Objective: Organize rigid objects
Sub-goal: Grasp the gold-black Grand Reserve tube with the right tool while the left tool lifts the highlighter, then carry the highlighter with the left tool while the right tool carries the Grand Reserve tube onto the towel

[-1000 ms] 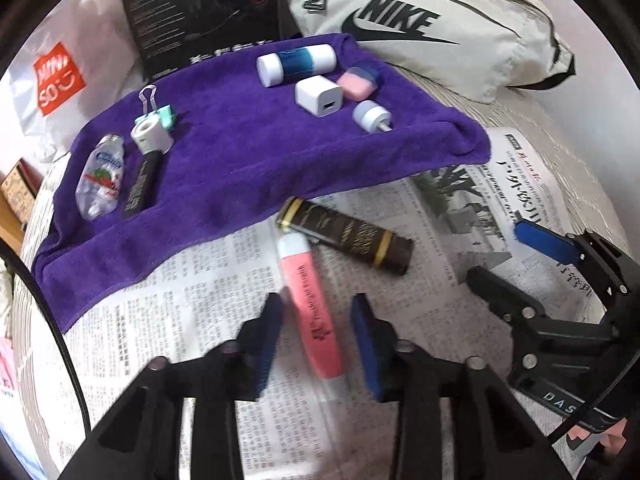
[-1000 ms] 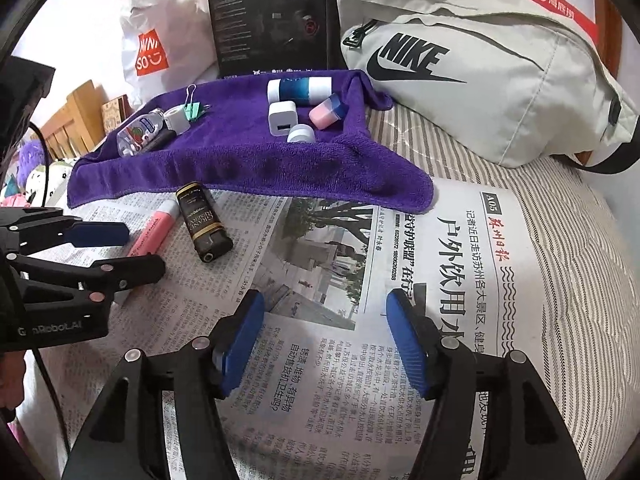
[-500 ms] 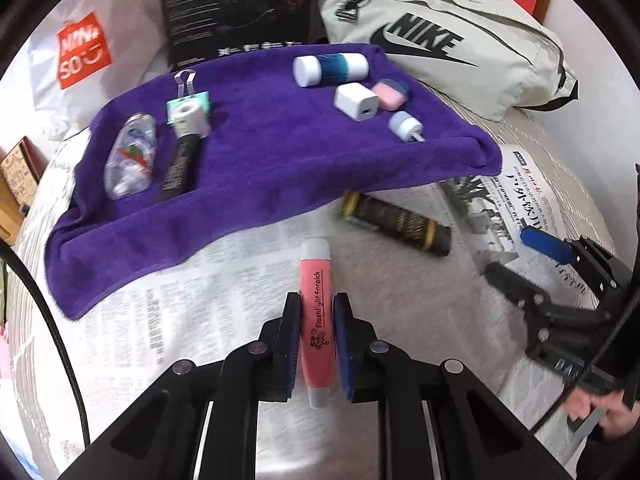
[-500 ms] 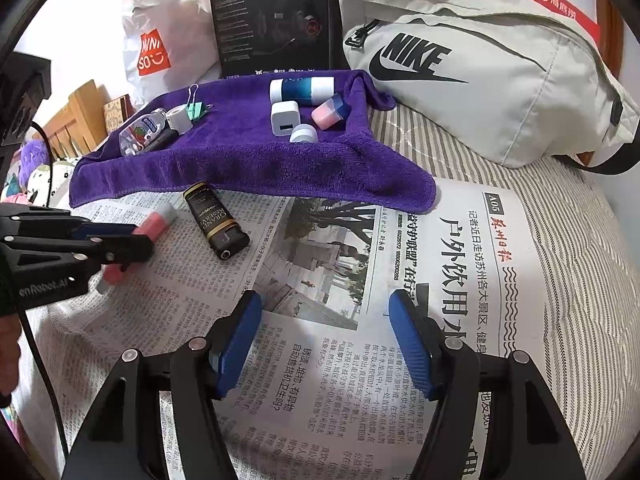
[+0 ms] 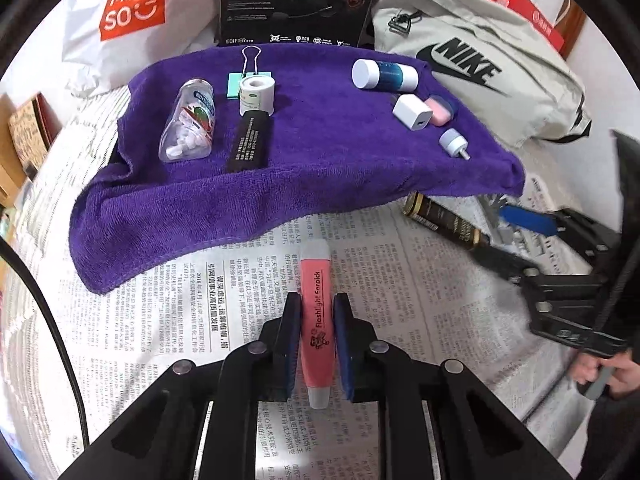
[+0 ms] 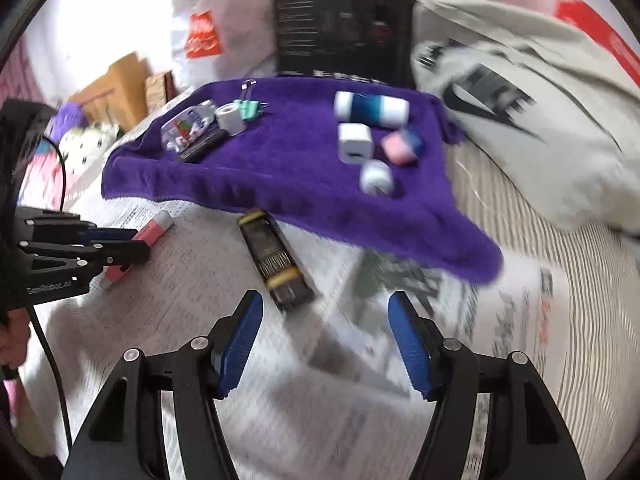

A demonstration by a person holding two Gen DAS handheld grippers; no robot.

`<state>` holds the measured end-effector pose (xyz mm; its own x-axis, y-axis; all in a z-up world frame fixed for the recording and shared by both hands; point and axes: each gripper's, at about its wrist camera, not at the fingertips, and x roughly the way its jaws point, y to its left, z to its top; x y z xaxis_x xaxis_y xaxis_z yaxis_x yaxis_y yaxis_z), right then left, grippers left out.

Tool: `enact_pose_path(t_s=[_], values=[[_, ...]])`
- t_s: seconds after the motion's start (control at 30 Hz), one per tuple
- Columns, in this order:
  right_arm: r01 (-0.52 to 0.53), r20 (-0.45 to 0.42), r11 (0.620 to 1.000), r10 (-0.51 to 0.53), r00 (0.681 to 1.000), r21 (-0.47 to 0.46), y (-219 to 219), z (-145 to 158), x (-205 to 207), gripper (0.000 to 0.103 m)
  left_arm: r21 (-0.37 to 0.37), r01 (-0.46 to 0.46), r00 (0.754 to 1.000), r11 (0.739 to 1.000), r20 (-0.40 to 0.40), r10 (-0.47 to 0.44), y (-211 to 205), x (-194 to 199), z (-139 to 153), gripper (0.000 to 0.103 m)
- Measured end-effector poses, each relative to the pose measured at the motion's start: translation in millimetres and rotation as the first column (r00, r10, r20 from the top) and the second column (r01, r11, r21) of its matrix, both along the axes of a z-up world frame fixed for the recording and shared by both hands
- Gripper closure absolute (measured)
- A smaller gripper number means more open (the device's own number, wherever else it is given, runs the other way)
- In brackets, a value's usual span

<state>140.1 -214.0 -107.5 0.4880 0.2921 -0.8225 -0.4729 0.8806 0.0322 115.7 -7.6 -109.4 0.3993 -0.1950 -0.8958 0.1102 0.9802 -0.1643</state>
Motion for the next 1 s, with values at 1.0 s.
enact_pose_path(t_s=[1.0], values=[[-0.062, -0.139, 0.991, 0.045, 0.989, -0.118, 14, -7, -10, 0.079, -0.012, 0.020, 0.999, 1.000, 0.029, -0.020, 2, -5, -2, 0.087]])
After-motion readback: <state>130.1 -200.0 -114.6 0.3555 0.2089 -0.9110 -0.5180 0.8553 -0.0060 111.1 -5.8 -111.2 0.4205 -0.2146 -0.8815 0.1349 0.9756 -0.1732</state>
